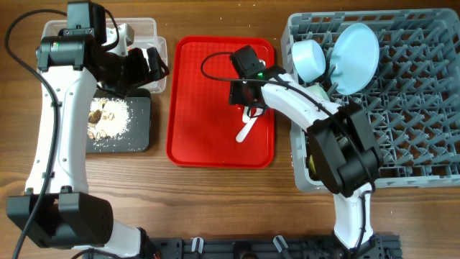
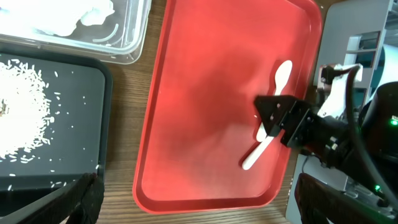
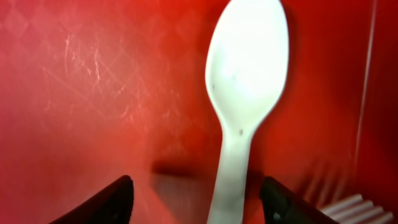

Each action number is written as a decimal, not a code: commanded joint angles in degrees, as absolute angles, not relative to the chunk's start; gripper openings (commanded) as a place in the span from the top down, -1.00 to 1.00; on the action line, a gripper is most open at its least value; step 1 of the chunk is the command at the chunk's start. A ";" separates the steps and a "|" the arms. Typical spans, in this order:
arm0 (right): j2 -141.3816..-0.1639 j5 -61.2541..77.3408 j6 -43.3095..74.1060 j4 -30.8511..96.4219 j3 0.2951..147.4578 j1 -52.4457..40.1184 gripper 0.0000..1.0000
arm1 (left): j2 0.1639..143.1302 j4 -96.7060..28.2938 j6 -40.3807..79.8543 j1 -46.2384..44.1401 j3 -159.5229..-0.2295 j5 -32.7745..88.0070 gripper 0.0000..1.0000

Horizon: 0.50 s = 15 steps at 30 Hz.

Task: Sort waste into correct bins and load items into the dishwasher rack
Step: 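Grasp the white plastic spoon on the red tray with the right gripper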

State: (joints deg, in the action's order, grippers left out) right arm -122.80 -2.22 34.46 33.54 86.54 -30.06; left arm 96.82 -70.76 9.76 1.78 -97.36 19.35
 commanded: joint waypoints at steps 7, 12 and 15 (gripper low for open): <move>-128.03 -2.79 34.52 31.79 86.67 -30.04 0.91 | 96.75 -70.78 9.67 1.74 -97.82 19.40 -1.00; -125.67 0.95 29.26 34.65 88.12 -30.04 0.91 | 96.75 -70.78 9.67 1.74 -97.82 19.40 -1.00; -119.81 1.28 26.87 37.39 88.77 -30.04 0.91 | 96.75 -70.78 9.67 1.74 -97.82 19.40 -1.00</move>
